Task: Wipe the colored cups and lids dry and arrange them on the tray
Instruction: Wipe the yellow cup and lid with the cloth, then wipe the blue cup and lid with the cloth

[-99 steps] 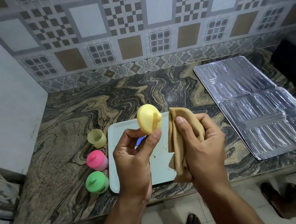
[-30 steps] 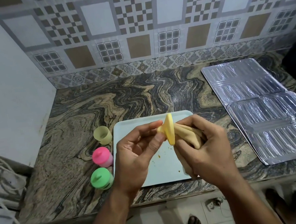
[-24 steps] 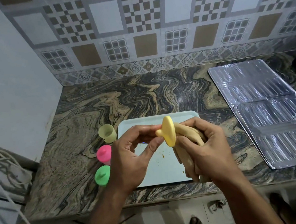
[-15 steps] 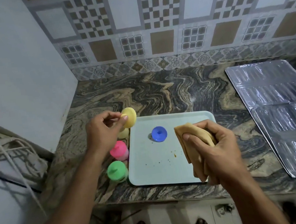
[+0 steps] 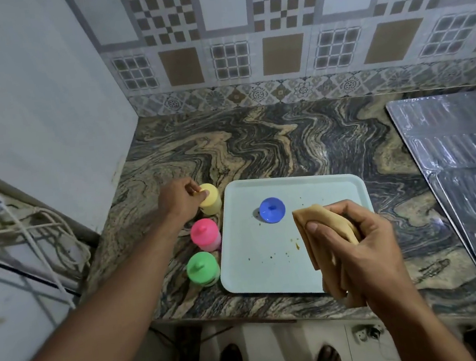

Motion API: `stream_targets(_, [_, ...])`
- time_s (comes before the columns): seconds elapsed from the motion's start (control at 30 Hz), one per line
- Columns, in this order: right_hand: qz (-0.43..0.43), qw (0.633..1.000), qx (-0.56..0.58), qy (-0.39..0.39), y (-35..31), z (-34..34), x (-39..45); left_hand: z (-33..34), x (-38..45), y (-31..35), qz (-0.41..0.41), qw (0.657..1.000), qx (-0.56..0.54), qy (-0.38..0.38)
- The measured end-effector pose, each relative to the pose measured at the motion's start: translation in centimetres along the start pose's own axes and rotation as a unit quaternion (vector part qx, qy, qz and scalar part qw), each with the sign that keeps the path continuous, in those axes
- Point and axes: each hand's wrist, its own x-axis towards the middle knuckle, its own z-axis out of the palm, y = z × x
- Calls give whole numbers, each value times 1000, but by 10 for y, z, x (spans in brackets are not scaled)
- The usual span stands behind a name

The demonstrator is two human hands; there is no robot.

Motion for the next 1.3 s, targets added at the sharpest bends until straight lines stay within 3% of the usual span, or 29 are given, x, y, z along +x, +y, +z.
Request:
stream_targets(0.8, [-2,1000,-7,-7,18,-2,5,-1,4,12,-1,998,62,-27])
stream_targets(1.03, [-27,996,-4,82,3,-31,6,0,-5,3,25,997,70,12])
stream_targets(1.17, [-53,987,-28,146,5,-65,4,1,-22,23,103,992,31,72])
stream_targets(1.3, [-39,977,13,207,6,-90,-9,27,-68,68,206,977,-50,1])
